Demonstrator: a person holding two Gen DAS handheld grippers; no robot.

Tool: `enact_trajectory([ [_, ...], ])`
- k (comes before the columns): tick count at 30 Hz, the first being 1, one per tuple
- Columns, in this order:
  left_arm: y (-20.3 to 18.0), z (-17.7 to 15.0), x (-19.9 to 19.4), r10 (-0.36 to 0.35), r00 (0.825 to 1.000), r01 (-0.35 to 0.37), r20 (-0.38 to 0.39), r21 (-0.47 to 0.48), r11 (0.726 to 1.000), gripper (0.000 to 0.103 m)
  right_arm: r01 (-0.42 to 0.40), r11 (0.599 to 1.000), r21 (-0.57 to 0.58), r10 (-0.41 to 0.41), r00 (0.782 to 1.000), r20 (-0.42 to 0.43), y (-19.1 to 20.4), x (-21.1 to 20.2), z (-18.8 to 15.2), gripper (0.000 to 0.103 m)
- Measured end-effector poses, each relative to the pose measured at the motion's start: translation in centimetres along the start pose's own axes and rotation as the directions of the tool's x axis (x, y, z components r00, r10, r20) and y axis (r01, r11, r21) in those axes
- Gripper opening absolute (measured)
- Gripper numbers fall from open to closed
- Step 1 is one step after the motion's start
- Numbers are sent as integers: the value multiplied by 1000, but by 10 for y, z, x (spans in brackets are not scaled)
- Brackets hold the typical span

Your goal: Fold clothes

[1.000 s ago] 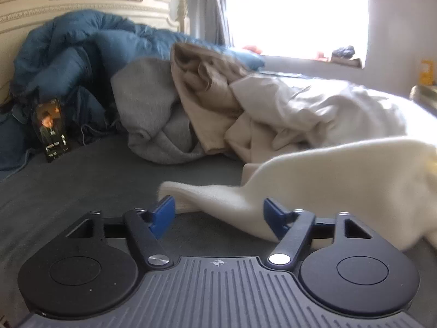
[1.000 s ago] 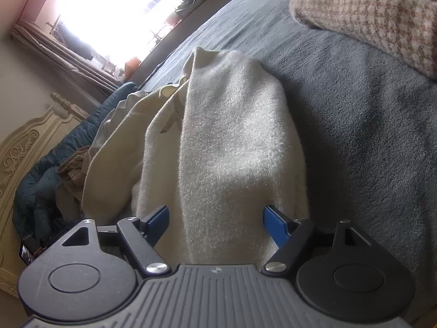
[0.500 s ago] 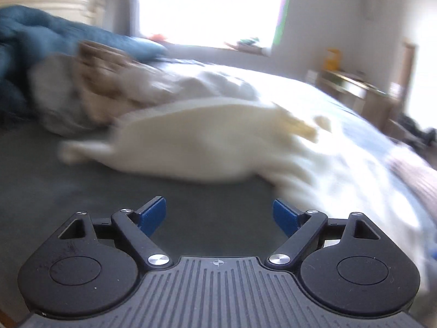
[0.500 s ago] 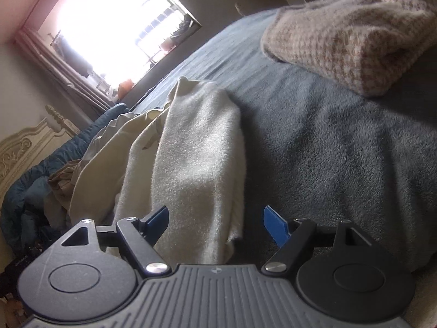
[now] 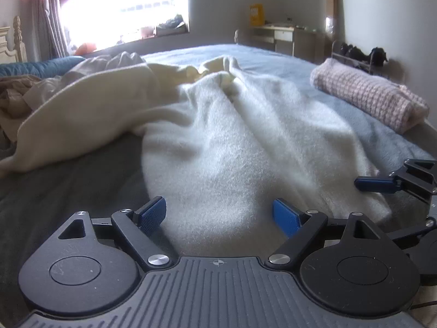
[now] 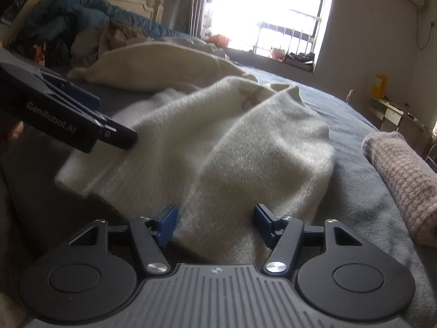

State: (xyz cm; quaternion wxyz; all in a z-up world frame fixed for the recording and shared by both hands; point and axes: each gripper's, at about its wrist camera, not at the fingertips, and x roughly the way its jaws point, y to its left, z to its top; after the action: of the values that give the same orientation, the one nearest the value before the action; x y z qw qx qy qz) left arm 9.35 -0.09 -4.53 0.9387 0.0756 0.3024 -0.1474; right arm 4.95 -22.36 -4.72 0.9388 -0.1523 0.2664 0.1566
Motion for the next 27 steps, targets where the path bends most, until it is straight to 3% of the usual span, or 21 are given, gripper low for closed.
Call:
enact_trajectory([
  [3,0,-3,4,1,1000,-1,-17,-8,1000,86,7,999,34,-8,1000,11,-11,-11,5,16],
  [9,-1,-8,12,-19,999,18,-34,-36,999,87,69,994,84,-72,997,25,-38,-18,10,12],
  [12,1,-11,15,-29,999,27,-35,-42,999,88,-8,988,151,1,999,50,-57,-27,26,12],
  [15,4,-13,17,-39,999,37,-33,-47,998,91,-146,935,324,123,988,89,-94,-37,39,12],
  [18,7,-15,19,-48,998,47,-32,-51,998,93,-201,849,488,172,980,105,-131,-38,39,12],
  [20,9,-16,20,-55,998,53,-31,-54,997,94,-185,831,524,142,982,121,-148,-39,41,12],
  [22,11,-17,20,-59,998,57,-34,-63,996,94,-149,848,509,85,986,146,-164,-38,55,12],
  [25,14,-17,19,-64,997,61,-41,-80,995,94,-91,876,473,3,983,185,-199,-28,96,12],
  [27,16,-18,18,-68,997,64,-46,-91,994,94,-61,875,481,-43,978,202,-234,-14,134,12],
])
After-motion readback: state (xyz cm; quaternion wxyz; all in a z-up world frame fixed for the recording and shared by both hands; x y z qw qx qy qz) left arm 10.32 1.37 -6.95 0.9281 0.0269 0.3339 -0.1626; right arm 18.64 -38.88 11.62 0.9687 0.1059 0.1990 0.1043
